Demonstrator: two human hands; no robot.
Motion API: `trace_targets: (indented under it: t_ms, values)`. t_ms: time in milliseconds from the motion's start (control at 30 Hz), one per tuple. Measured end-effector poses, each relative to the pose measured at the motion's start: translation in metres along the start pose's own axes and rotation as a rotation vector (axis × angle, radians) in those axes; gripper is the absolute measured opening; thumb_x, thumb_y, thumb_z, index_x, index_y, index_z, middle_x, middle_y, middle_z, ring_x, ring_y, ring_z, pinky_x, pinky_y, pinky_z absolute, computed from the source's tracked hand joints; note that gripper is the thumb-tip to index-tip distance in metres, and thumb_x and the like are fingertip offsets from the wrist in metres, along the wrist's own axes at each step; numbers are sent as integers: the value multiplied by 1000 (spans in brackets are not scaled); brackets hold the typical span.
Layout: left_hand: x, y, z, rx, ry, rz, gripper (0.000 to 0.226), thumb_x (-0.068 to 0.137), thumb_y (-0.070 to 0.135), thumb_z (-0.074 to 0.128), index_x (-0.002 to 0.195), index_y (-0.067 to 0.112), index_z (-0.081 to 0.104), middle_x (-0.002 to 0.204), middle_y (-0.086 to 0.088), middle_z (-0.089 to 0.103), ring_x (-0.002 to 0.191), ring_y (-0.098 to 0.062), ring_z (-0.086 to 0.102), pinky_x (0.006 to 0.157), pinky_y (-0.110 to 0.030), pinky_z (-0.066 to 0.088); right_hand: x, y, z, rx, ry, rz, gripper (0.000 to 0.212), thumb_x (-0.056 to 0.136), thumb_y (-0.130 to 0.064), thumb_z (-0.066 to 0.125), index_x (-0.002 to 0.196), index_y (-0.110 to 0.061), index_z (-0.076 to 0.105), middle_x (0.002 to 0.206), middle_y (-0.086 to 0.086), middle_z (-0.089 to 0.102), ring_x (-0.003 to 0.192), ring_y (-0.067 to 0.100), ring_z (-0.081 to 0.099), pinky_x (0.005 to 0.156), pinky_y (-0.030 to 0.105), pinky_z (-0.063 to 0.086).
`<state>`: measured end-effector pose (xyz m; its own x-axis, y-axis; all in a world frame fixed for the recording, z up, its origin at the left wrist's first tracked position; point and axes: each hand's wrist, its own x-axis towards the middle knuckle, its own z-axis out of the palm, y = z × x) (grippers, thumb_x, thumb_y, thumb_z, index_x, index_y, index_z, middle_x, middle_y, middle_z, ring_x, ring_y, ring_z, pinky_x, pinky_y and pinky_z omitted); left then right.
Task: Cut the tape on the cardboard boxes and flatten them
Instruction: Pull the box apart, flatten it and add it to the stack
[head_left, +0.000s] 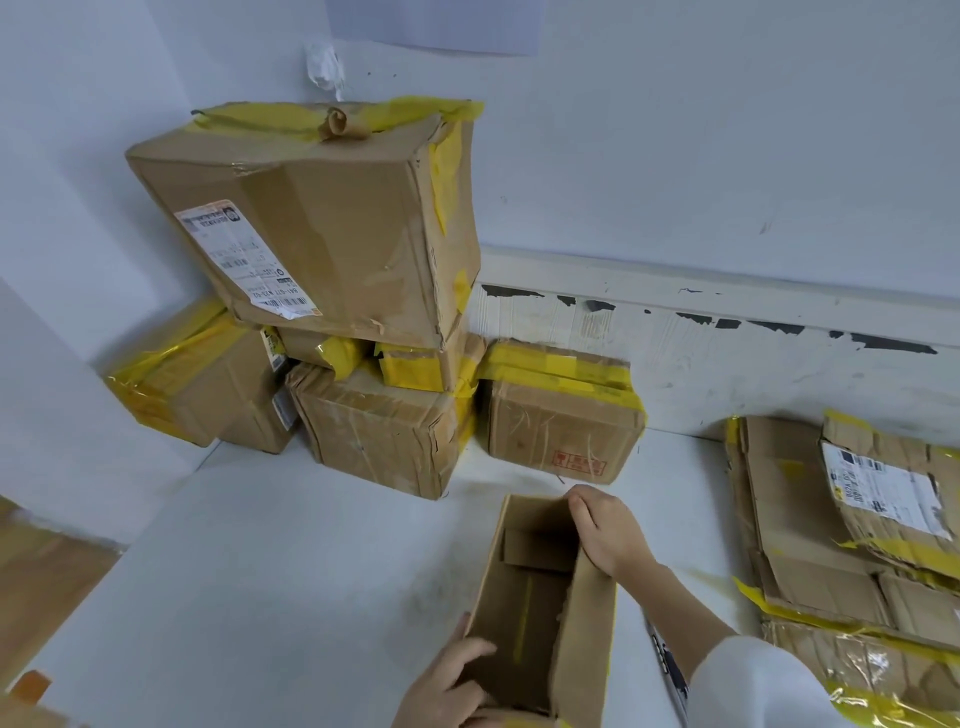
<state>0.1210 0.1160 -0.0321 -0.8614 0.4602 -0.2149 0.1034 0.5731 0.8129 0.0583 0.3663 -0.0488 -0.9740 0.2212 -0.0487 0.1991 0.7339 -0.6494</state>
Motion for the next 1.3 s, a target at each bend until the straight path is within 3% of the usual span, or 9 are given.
trace_targets:
  t_ms: [133,433,567,700,800,900,1000,1167,1300]
  values:
    - [4,-10,-29,-29,27,200,29,63,51,65,64,22,70,115,36,54,111,15,48,95,-2,30,10,-25,-11,-202,96,156,42,100,-34,30,64,-18,45,68,0,50,70,20,46,58,30,30]
    - [14,-44,-41,-914,-109,-319,56,53,-15,81,106,-19,59,88,-28,69,72,-29,70,56,-27,56,-1,-43,-68,267,-418,286,26,97,-24,44,101,-8,63,83,-4,51,69,4,46,60,11,37]
    - [-1,-51,-11,-830,-137,-454,33,88,5,58,116,-13,58,79,-6,74,72,-17,69,57,-17,51,-9,-32,-67,318,-502,446,16,93,-28,50,100,-21,63,93,7,58,84,11,47,74,26,34]
    - [-13,-43,17,-678,-61,-460,18,90,18,59,100,5,68,88,-7,74,74,-9,68,59,-10,47,8,-35,-43,60,-332,456,22,93,-18,42,72,-10,41,78,8,40,71,16,37,69,28,30]
    - [-24,-42,31,-603,155,-460,24,81,38,65,80,15,68,78,1,72,72,-1,63,56,-5,43,22,-33,-23,-230,-394,456,21,97,-24,35,85,-9,44,96,6,45,89,19,42,78,28,31]
    - [-27,-46,17,-477,414,-444,13,75,23,76,70,15,67,63,1,70,61,-13,66,60,-23,51,28,-35,-2,-339,-479,479,28,96,-28,36,111,-7,47,116,10,50,108,25,49,83,29,33]
    - [-14,-46,-14,-308,415,-214,35,79,-8,62,72,27,63,77,5,69,64,-6,61,57,-12,44,34,-47,17,-392,-516,430,35,96,-30,37,120,-6,48,128,11,51,117,26,49,85,29,36]
    - [19,-2,-30,-85,-240,9,34,89,47,55,121,47,43,117,43,39,110,13,44,87,-3,35,41,-72,49,-537,-533,249,35,95,-20,42,125,-3,49,128,15,52,118,30,47,93,33,39]
    - [31,5,-9,-26,-465,-18,68,92,48,51,148,34,15,149,21,23,135,-3,28,114,-30,25,39,-79,66,-526,-450,194,30,97,-13,37,120,-2,52,125,17,52,119,31,43,93,37,41]
